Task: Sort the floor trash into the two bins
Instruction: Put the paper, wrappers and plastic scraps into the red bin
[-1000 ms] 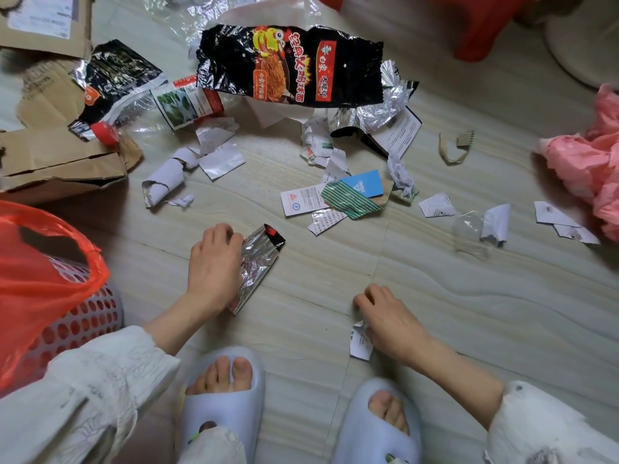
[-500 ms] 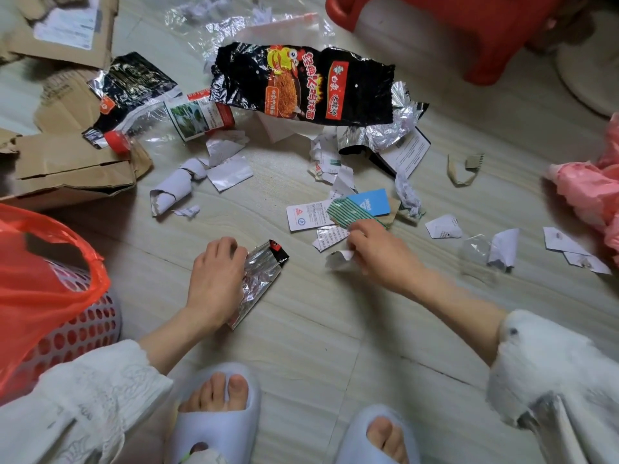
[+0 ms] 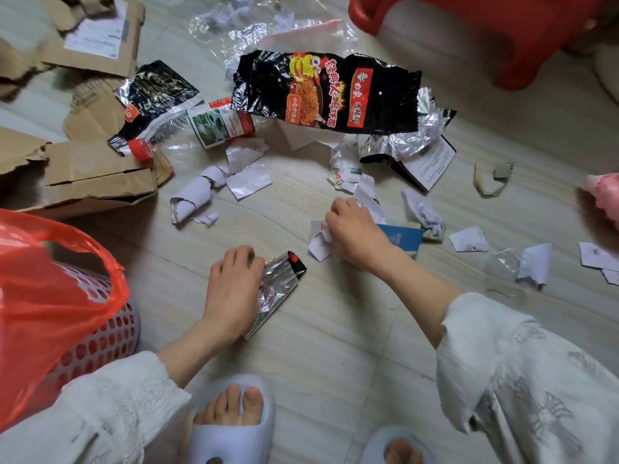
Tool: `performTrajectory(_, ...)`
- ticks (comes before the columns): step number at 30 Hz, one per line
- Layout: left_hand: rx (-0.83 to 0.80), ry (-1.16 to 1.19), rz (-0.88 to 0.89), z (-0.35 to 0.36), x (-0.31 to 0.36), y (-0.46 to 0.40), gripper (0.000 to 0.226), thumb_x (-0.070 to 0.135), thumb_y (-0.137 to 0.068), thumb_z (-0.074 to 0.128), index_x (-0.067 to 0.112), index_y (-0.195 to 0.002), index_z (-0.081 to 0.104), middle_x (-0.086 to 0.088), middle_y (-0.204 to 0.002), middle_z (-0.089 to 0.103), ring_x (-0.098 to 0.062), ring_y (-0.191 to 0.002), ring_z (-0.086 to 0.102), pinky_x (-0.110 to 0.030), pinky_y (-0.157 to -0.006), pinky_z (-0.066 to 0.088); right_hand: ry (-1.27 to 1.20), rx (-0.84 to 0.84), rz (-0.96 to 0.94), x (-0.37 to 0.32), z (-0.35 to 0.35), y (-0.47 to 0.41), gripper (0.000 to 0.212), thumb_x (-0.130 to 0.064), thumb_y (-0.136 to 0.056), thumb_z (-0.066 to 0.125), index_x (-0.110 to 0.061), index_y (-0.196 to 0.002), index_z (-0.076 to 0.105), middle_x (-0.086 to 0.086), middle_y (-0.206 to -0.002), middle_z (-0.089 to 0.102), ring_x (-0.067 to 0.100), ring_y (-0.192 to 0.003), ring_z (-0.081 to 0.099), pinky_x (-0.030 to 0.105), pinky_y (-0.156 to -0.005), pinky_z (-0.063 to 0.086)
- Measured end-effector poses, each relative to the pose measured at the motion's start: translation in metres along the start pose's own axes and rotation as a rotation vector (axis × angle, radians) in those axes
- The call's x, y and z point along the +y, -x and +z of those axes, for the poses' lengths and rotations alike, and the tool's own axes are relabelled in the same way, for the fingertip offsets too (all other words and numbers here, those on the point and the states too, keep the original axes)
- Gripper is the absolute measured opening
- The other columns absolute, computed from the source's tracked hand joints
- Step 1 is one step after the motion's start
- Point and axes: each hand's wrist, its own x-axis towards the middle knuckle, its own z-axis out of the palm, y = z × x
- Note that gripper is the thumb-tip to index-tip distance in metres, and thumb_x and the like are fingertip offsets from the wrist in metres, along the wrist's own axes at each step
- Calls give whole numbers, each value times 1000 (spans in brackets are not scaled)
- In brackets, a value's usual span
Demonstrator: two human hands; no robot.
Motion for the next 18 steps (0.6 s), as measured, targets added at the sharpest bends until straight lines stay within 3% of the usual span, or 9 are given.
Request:
performTrajectory(3, -9, 99, -33, -5, 3, 2, 26, -3, -65, 67, 5, -89, 60, -13, -105, 54, -35, -96, 52, -39, -75, 43, -209, 68, 88, 8, -10, 1, 3, -3, -85, 51, -5, -84, 50, 17, -101, 53, 31, -97, 46, 33, -69, 29)
performTrajectory(5, -42, 175, -80, -14, 6, 1, 17, 4, -80, 57, 6, -97, 57, -10, -112, 51, -31, -105, 48, -37, -79, 41, -347, 123, 211, 12, -22, 5, 8, -5, -85, 51, -8, -78, 49, 12, -87, 54, 30, -88, 49, 33, -65, 33)
performTrajectory(10, -161, 338, -210, -51, 13, -6, 8, 15, -89, 43, 14, -95, 49, -9, -101, 61, -32, -94, 54, -31, -66, 35, -598, 333, 429, 11, -79, 30, 5, -8, -82, 56, -5, -79, 55, 8, -79, 59, 25, -77, 50, 38, -65, 39)
performTrajectory(15, -37, 505, -253, -102, 18, -5, 4, 16, -90, 47, 17, -87, 45, -12, -94, 62, -32, -89, 55, -33, -67, 37, -741, 455, 512, -3, -136, 52, 12, -5, -83, 57, -14, -75, 54, -6, -69, 51, 14, -73, 47, 24, -59, 36)
performTrajectory(18, 89, 635, -266, -146, 14, 4, 5, 14, -87, 53, 14, -91, 54, -14, -93, 64, -33, -91, 57, -35, -71, 40, -870, 506, 524, -29, -173, 68, 20, -10, -85, 61, -19, -70, 52, -6, -72, 53, 14, -75, 51, 29, -70, 44)
